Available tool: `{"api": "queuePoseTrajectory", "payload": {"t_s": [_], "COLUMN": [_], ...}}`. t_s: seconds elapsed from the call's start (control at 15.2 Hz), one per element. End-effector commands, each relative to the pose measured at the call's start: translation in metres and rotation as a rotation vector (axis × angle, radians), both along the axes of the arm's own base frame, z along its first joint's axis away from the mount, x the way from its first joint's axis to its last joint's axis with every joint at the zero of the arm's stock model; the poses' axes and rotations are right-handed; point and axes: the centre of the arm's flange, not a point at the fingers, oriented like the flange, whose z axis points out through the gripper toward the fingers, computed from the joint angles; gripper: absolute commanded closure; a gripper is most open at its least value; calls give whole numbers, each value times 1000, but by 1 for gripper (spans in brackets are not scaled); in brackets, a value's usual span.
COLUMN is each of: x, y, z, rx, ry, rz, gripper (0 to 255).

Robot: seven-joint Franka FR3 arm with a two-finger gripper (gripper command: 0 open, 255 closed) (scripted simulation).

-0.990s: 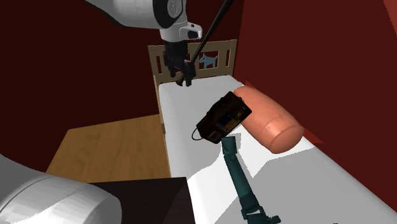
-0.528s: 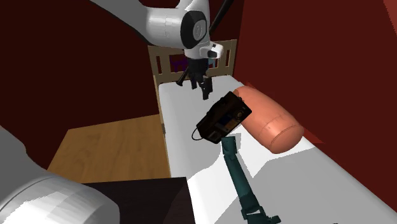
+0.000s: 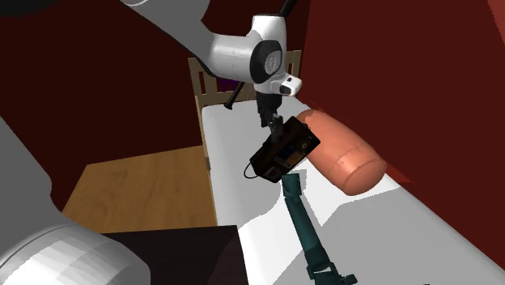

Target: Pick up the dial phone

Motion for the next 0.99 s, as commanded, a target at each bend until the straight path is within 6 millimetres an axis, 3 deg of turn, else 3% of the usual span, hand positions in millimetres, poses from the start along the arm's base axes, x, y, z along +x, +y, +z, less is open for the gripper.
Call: {"api": "queuePoseTrajectory", "payload": {"t_s": [0.0, 0.2, 0.33, 0.4, 0.92], "x": [-1, -1, -1, -1, -1], "y": [-1, -1, -1, -1, -1], "z": [-11, -30, -30, -30, -30], "rx": [0, 0, 0, 0, 0], "ry": [0, 0, 0, 0, 0], "rz": [-3, -3, -3, -3, -3], "gripper": [0, 0, 0, 255, 255]}}
